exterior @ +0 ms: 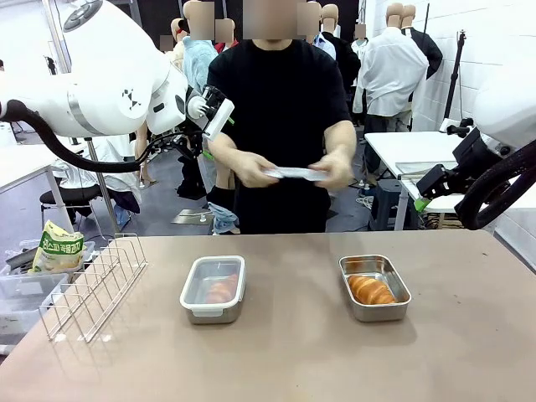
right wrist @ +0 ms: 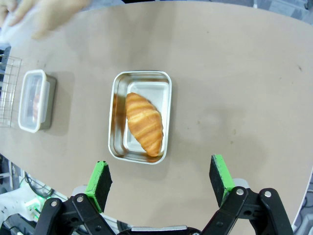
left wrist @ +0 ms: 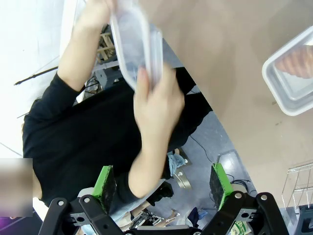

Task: Place the bread in airtight containers.
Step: Release when the human grabs the Airtight Container lid.

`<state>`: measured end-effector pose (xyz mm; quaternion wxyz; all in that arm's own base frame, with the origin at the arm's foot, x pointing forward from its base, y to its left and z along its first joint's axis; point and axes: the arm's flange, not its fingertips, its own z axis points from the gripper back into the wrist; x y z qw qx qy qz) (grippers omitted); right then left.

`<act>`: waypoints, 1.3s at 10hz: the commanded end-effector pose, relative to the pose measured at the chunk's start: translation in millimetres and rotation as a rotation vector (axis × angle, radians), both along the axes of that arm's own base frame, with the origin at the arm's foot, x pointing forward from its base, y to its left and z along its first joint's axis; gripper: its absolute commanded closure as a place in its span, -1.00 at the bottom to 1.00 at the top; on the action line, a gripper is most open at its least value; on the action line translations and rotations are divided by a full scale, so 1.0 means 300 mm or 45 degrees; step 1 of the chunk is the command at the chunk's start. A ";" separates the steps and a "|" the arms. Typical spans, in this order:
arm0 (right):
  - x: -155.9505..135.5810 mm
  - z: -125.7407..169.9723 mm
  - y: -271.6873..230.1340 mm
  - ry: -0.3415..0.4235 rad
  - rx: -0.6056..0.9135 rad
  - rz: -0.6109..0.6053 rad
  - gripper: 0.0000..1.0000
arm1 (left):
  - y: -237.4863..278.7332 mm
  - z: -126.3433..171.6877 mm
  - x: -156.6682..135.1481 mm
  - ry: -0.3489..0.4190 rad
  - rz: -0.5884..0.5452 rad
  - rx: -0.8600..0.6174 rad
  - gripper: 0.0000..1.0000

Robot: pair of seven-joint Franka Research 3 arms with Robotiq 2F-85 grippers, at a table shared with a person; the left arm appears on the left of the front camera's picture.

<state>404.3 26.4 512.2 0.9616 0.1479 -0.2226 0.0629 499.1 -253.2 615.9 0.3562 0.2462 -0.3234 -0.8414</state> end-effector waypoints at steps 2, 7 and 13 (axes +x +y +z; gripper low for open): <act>0.002 -0.003 0.002 0.000 0.002 0.001 -1.00 | 0.004 0.003 0.000 0.001 0.010 -0.006 -1.00; 0.002 -0.003 0.002 0.000 0.002 0.001 -1.00 | 0.004 0.003 0.000 0.001 0.010 -0.006 -1.00; 0.002 -0.003 0.002 0.000 0.002 0.001 -1.00 | 0.004 0.003 0.000 0.001 0.010 -0.006 -1.00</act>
